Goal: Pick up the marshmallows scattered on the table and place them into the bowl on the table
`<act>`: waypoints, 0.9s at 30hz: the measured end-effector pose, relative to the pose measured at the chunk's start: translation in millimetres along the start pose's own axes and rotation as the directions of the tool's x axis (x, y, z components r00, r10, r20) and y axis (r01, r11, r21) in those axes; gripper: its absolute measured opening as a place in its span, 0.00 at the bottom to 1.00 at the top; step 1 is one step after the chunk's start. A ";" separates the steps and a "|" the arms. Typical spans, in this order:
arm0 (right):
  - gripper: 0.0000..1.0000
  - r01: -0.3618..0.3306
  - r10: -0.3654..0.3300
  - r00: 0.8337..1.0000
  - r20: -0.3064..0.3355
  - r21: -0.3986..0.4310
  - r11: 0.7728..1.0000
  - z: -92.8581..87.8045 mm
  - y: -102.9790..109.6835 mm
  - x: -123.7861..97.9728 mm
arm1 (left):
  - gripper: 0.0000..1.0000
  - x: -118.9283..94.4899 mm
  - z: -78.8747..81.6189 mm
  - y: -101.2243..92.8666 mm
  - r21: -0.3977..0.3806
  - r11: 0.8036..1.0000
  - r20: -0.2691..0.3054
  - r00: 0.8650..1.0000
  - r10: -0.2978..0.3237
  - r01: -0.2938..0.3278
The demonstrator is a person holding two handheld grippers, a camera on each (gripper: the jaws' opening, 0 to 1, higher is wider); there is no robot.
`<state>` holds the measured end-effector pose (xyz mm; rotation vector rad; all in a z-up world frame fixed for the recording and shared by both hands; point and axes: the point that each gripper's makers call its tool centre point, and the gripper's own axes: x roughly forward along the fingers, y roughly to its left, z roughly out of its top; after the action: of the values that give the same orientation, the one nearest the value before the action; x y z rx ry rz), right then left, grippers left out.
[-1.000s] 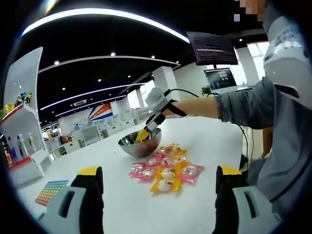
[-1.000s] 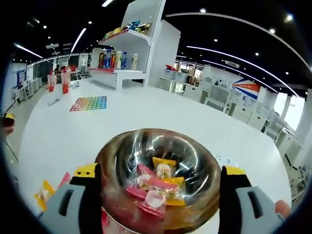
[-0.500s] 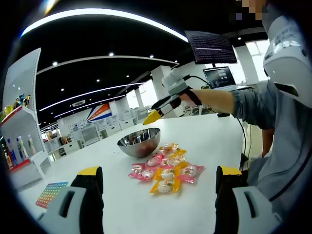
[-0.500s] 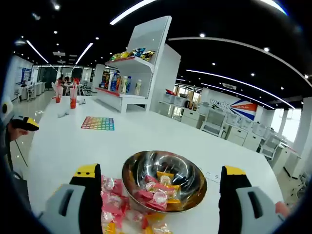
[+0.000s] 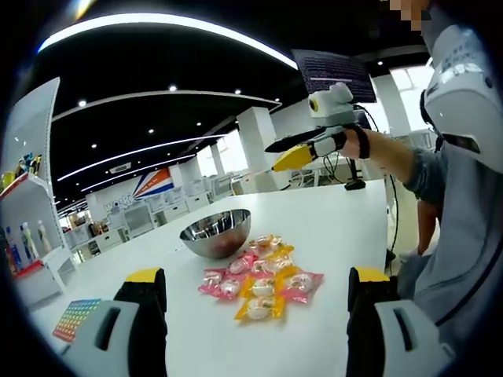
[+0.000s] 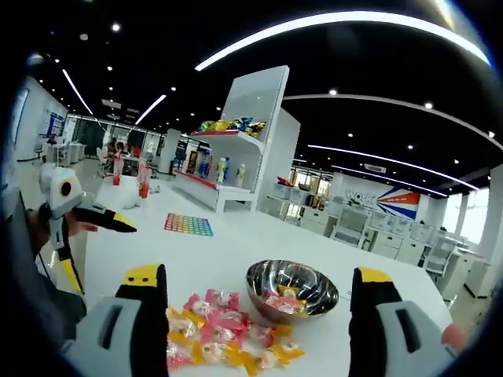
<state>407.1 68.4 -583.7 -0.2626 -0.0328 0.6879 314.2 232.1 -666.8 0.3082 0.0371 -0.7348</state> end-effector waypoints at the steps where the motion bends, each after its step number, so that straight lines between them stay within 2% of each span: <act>1: 0.91 -0.002 0.002 1.000 0.002 0.002 1.000 -0.6 3.7 -4.7 | 0.95 0.6 0.2 -0.3 0.000 1.000 0.001 1.000 -0.001 0.001; 5: 0.91 -0.015 0.014 1.000 0.017 0.022 1.000 -4.7 18.7 -20.2 | 0.95 2.9 -1.1 -1.6 -0.003 1.000 -0.001 1.000 -0.005 0.005; 13: 0.92 -0.023 0.021 0.999 0.033 0.070 0.997 -19.5 36.0 -26.9 | 0.95 5.3 -4.6 -3.1 -0.013 1.000 -0.004 1.000 -0.004 0.004; 24: 0.89 -0.045 0.049 0.998 -0.027 0.133 0.990 -67.4 61.7 -26.3 | 0.95 3.9 -5.8 -4.7 -0.015 1.000 -0.012 1.000 0.004 -0.004; 27: 0.89 -0.056 0.068 0.996 -0.066 0.173 0.983 -89.2 70.8 -25.6 | 0.95 3.9 -9.1 -4.0 -0.022 1.000 -0.019 1.000 0.007 -0.007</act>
<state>353.5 84.2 -686.3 -0.1236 0.1029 0.7381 315.1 229.4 -677.1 0.2944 0.0618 -0.7239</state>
